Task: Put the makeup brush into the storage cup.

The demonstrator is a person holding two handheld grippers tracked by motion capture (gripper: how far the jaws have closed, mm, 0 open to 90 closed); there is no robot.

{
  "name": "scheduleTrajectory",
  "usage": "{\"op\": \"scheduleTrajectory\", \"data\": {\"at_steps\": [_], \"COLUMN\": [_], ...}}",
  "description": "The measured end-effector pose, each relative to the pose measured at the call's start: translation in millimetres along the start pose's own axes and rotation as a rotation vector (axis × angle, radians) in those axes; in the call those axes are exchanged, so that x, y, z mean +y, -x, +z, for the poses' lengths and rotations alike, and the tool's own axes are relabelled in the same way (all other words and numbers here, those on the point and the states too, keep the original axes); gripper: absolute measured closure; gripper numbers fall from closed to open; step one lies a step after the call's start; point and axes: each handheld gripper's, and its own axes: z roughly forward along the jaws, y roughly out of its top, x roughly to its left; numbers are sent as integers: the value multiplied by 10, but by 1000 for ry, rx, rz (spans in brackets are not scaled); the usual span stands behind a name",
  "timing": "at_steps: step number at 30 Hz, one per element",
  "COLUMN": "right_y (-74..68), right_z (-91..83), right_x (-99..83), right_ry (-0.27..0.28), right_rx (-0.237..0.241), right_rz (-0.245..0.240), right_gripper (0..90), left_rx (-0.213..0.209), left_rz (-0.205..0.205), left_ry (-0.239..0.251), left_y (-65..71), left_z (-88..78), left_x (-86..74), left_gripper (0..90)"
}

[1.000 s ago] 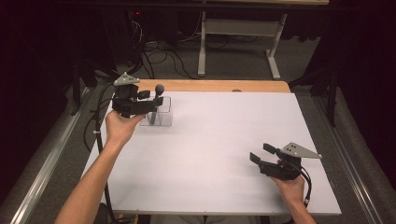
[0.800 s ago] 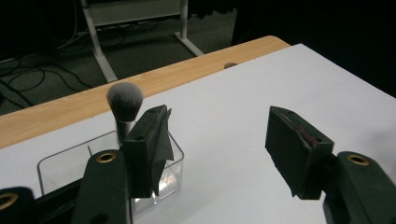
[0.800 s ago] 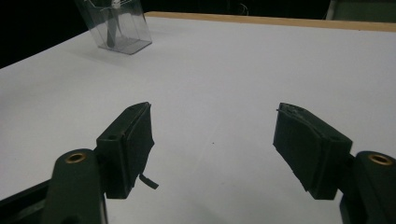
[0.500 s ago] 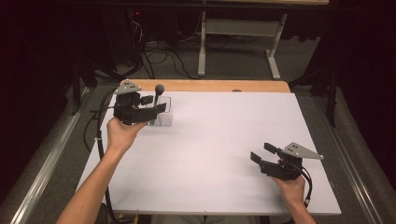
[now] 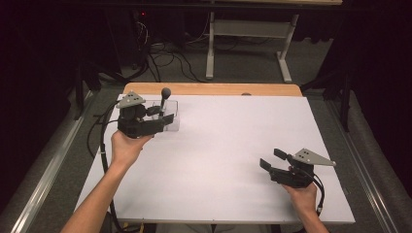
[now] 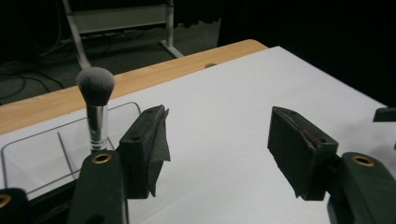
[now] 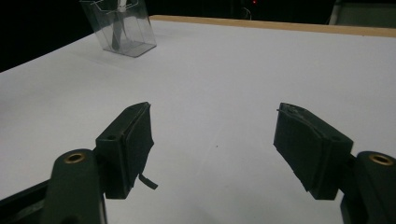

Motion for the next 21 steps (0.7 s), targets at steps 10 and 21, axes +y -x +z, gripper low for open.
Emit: {"op": "scheduleTrajectory", "data": {"at_steps": [10, 21], "right_y": [-2, -3], "right_z": [3, 7], "right_x": [-1, -2], "right_ry": [-4, -3], "right_rx": [1, 1], "right_rz": [-1, -2], "right_gripper": [296, 296], "left_rx": [12, 17], "left_rz": [52, 31], "left_ry": [7, 13], "left_y": [116, 81], "left_z": [-41, -93], "left_x": [-104, -219], "left_gripper": [369, 369]}}
